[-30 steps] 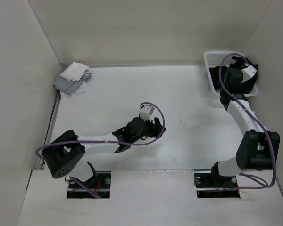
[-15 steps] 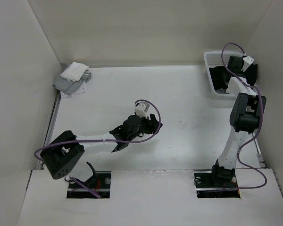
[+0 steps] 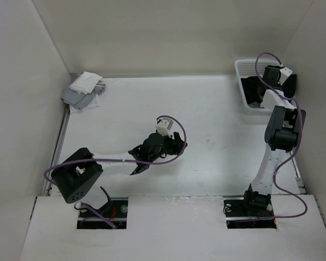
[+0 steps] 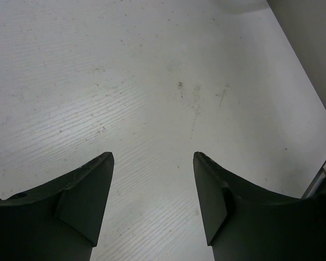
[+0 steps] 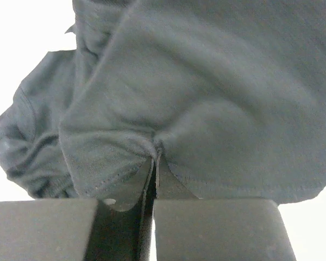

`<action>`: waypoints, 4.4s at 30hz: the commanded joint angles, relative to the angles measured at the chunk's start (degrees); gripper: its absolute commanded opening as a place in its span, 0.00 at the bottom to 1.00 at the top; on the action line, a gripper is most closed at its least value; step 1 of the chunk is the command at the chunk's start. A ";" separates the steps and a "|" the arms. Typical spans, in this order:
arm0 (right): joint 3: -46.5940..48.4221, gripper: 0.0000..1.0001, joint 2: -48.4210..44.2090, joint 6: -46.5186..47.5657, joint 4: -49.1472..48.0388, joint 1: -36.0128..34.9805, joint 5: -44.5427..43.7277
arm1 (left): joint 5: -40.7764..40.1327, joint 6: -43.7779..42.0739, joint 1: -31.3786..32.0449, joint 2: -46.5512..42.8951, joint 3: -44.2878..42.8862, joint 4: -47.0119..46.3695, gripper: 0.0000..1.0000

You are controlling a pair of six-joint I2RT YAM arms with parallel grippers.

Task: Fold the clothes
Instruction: Grab the tank top from the pile, then move the tank top to the center of the board, then flatten the tank top out

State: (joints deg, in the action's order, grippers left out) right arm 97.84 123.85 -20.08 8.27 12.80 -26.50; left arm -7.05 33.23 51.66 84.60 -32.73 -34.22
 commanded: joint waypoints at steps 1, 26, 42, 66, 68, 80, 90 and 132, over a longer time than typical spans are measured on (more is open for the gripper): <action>-6.84 0.00 -12.27 -1.63 -10.08 0.26 -2.85 | 1.16 0.51 -0.29 0.39 -0.14 -3.75 0.59; -9.82 0.03 -62.14 -3.91 -18.11 -45.44 15.95 | 0.63 13.43 -18.91 -29.65 6.09 9.95 0.61; -43.44 0.07 -41.51 -24.13 -33.85 -49.75 21.32 | 2.93 8.34 -14.27 -29.68 11.64 18.76 0.55; -61.87 0.11 -53.09 -23.69 -15.22 -51.94 15.25 | -4.56 6.40 -21.19 11.61 -18.48 7.14 0.50; -65.14 0.14 -55.46 -24.92 -15.57 -53.53 15.25 | -2.19 7.02 -23.13 17.16 -23.15 7.32 0.49; -74.81 0.45 -63.12 -29.22 -16.10 -56.78 12.53 | 11.79 6.49 -27.10 29.83 -31.25 6.97 0.42; -78.59 0.48 -64.70 -31.87 -15.75 -55.91 10.77 | 13.46 6.75 -25.60 29.48 -28.80 4.52 0.39; -28.39 0.00 -38.09 -14.40 -10.05 -40.97 12.78 | 5.21 10.18 -27.97 -4.23 -15.61 13.55 0.00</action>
State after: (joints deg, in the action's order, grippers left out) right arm 48.25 81.08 -43.86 2.76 -31.66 -14.28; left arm 0.01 42.26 26.06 91.88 -48.64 -22.28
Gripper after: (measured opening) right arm 0.008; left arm 0.033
